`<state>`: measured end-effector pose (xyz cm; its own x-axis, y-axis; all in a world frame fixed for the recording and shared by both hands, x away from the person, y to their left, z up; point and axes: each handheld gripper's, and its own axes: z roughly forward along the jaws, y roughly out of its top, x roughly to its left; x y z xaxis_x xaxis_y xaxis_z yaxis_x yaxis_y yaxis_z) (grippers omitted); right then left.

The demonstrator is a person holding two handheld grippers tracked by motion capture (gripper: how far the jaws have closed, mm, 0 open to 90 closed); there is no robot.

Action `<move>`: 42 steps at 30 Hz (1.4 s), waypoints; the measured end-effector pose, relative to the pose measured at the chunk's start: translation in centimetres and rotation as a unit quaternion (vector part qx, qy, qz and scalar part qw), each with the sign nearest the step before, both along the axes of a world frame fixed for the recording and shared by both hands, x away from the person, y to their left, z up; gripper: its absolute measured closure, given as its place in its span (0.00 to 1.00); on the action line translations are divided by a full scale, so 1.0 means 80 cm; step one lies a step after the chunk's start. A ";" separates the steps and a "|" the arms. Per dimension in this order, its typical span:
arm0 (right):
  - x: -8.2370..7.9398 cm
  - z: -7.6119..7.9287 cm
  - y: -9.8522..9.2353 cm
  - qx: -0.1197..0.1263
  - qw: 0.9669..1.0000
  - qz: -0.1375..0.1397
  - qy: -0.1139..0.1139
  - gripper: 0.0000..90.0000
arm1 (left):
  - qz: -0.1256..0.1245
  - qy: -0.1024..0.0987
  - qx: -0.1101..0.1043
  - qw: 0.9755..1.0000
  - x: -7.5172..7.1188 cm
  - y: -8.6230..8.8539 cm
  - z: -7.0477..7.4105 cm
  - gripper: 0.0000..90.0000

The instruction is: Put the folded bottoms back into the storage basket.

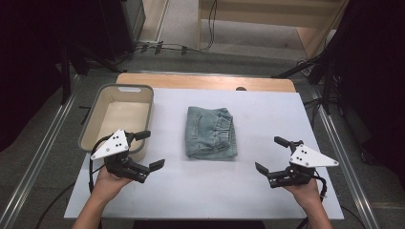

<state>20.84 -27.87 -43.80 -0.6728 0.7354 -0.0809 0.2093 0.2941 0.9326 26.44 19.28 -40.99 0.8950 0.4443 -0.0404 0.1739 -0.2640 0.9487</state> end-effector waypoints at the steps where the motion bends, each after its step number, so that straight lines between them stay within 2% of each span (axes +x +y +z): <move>1: 0.001 -0.001 0.001 -0.002 1.000 0.000 0.000 0.00 | 0.000 0.000 0.000 1.000 0.000 0.000 0.000 0.00; 8: 0.014 -0.008 0.012 -0.015 1.000 0.007 0.019 0.00 | 0.001 0.000 -0.002 1.000 -0.001 0.001 0.002 0.00; 11: 0.019 -0.012 0.019 -0.036 0.999 0.013 0.021 0.00 | 0.001 0.000 0.000 1.000 0.000 0.001 0.001 0.00; 17: 0.028 -0.015 0.031 -0.055 0.998 0.023 0.023 0.00 | -0.001 0.003 0.002 1.000 -0.001 -0.001 0.000 0.00; 30: 0.056 -0.030 0.062 -0.110 0.992 0.049 0.036 0.00 | -0.002 0.005 0.005 1.000 0.000 -0.002 -0.001 0.00; 32: 0.059 -0.033 0.066 -0.119 0.991 0.054 0.034 0.09 | -0.002 0.005 0.005 1.000 0.000 -0.002 -0.001 0.00; 35: 0.063 -0.035 0.070 -0.123 0.990 0.064 0.037 0.14 | -0.003 0.005 0.004 1.000 0.000 -0.003 -0.001 0.00; 42: 0.077 -0.049 0.077 -0.132 0.987 0.068 0.053 0.14 | -0.003 0.006 0.005 1.000 0.000 -0.003 -0.001 0.00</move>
